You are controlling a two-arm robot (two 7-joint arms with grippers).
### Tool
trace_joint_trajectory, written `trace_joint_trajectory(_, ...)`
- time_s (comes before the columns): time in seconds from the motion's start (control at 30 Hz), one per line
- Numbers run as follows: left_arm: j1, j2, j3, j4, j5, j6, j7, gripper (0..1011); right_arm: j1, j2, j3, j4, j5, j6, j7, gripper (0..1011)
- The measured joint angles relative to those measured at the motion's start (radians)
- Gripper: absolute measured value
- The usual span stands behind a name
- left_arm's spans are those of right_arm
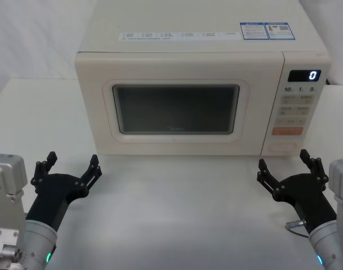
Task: Press the button to open the microwave door with one hand; close the microwave door with the other hand.
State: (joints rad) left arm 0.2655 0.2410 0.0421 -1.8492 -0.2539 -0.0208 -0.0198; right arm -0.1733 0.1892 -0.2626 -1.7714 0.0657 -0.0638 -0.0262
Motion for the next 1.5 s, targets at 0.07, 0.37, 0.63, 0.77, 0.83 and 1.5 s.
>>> trace_joint_trajectory(0.07,0.000,0.000,0.000,0.000,0.000,0.000,0.000,1001,0.000,0.000,0.000,0.000,0.000,0.000,0.000,1002)
trace_joint_trajectory(0.37,0.000,0.000,0.000,0.000,0.000,0.000,0.000,1001,0.000,0.000,0.000,0.000,0.000,0.000,0.000,1002)
trace_joint_trajectory(0.63,0.000,0.000,0.000,0.000,0.000,0.000,0.000,1001,0.000,0.000,0.000,0.000,0.000,0.000,0.000,1002)
trace_joint_trajectory(0.77,0.000,0.000,0.000,0.000,0.000,0.000,0.000,1001,0.000,0.000,0.000,0.000,0.000,0.000,0.000,1002)
trace_joint_trajectory(0.83,0.000,0.000,0.000,0.000,0.000,0.000,0.000,1001,0.000,0.000,0.000,0.000,0.000,0.000,0.000,1002)
trace_joint_trajectory(1.5,0.000,0.000,0.000,0.000,0.000,0.000,0.000,1001,0.000,0.000,0.000,0.000,0.000,0.000,0.000,488)
